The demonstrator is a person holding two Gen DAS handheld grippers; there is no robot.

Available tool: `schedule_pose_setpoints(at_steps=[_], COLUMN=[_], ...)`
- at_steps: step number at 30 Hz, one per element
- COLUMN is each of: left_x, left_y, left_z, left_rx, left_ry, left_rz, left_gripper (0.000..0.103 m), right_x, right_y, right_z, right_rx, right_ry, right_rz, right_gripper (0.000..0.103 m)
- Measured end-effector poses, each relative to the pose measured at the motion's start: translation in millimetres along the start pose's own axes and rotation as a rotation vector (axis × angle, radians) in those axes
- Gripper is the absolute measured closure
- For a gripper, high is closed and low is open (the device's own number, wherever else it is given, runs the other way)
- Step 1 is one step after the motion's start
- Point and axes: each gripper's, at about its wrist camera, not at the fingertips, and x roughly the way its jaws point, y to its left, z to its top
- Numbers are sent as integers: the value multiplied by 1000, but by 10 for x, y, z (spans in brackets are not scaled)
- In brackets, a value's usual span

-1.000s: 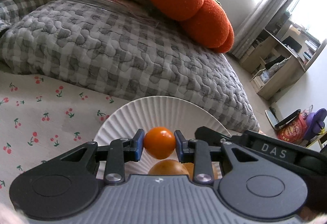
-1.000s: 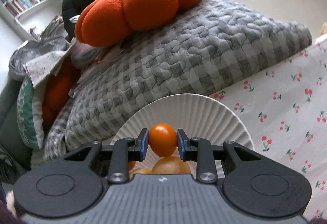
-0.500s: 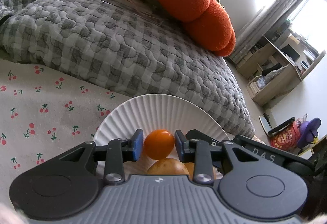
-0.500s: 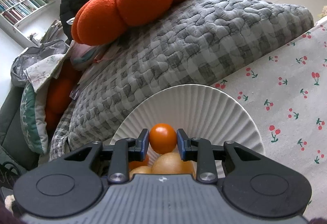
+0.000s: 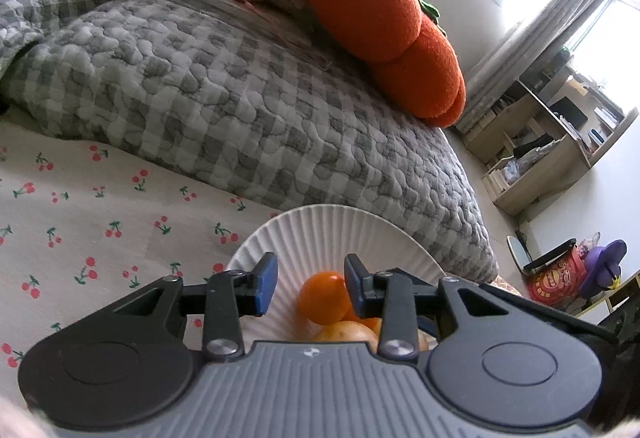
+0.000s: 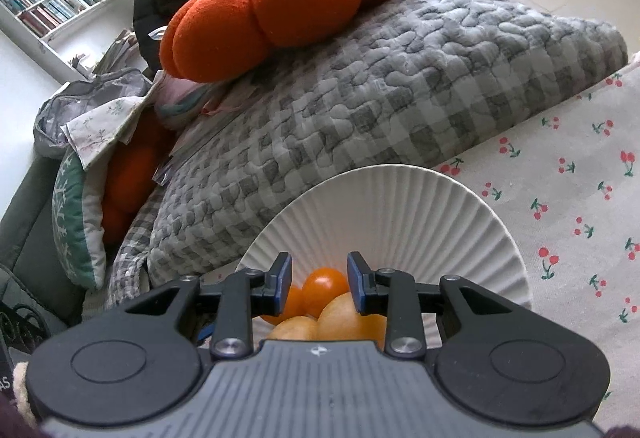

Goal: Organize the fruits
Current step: 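Withdraw both open tools from the plate toward the remaining cherry tomatoes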

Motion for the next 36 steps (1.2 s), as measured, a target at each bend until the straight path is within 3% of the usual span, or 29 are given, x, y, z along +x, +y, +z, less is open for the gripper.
schedule_pose_setpoints(at_steps=[8, 13, 21, 27, 32, 36], left_x=[-215, -394, -762, -1071, -1357, -1489], left_y=[-79, -226, -411, -370, -289, -235], left_z=[102, 85, 9, -106, -242, -357], left_rx=[63, 197, 412, 451, 450, 437], left_ry=[-12, 3, -13, -11, -1, 18], left_rz=[27, 115, 263, 332, 360, 395], left_gripper=[73, 69, 58, 49, 42, 35], right_x=[-162, -317, -544, -661, -845, -1027], right_y=[215, 446, 787, 1014, 1220, 1263], right_z=[-1, -23, -280, -477, -703, -838], right_rx=[-86, -182, -410, -509, -642, -671], right_ry=[-16, -20, 22, 30, 2, -6], right_rz=[4, -4, -91, -141, -204, -202], right_gripper=[69, 66, 56, 54, 45, 43])
